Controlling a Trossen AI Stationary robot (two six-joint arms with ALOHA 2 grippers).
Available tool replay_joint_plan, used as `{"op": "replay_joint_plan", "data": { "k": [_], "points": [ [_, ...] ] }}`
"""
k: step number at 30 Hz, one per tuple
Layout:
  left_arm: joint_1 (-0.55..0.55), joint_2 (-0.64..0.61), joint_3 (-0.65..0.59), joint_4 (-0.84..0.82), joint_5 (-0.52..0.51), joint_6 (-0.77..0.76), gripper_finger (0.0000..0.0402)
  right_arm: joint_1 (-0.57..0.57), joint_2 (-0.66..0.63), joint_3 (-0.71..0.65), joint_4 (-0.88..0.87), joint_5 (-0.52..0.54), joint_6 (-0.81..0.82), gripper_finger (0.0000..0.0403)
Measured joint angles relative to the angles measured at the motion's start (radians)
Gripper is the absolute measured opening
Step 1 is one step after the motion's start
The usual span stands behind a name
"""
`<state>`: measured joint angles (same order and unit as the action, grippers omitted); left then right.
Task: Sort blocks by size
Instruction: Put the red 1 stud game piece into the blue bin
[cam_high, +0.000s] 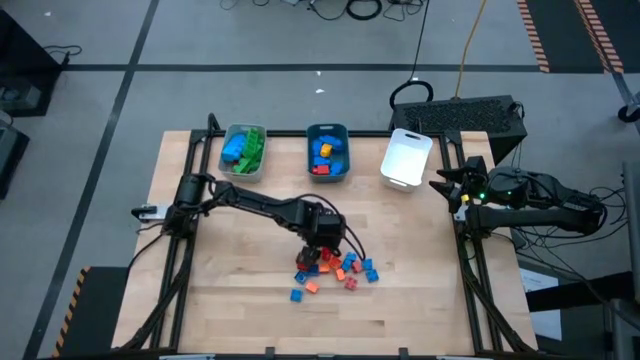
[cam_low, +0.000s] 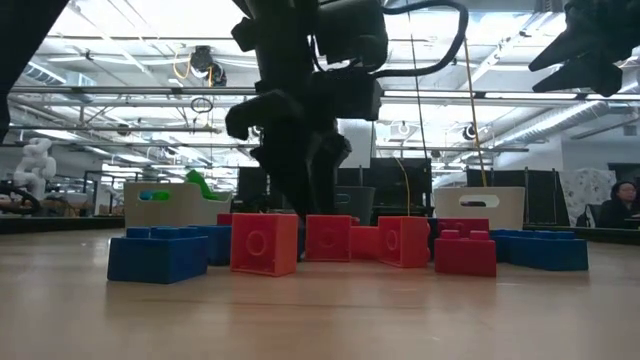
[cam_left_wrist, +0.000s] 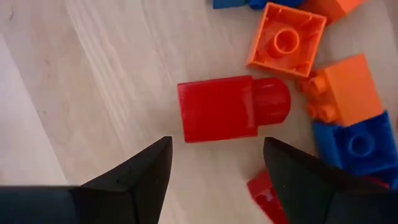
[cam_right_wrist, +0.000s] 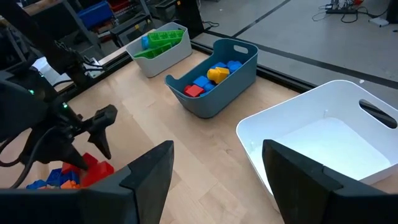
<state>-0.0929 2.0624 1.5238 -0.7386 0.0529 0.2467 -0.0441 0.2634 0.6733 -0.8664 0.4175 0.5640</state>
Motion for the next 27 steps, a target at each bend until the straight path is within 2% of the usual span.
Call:
{"op": "replay_joint_plan", "data": {
  "k": [5, 14, 27],
  "points": [
    [-0.002, 0.0, 0.005, 0.012, -0.002, -0.091, 0.0254, 0.0, 0.0, 0.0, 0.0, 0.0, 0.0, 0.0238],
    [-0.003, -0.001, 0.064, 0.042, -0.014, -0.082, 0.0254, 0.0, 0.0, 0.0, 0.0, 0.0, 0.0, 0.0238],
    [-0.003, 0.045, 0.062, 0.042, 0.028, -0.085, 0.0254, 0.0, 0.0, 0.0, 0.0, 0.0, 0.024, 0.0238]
  ]
}}
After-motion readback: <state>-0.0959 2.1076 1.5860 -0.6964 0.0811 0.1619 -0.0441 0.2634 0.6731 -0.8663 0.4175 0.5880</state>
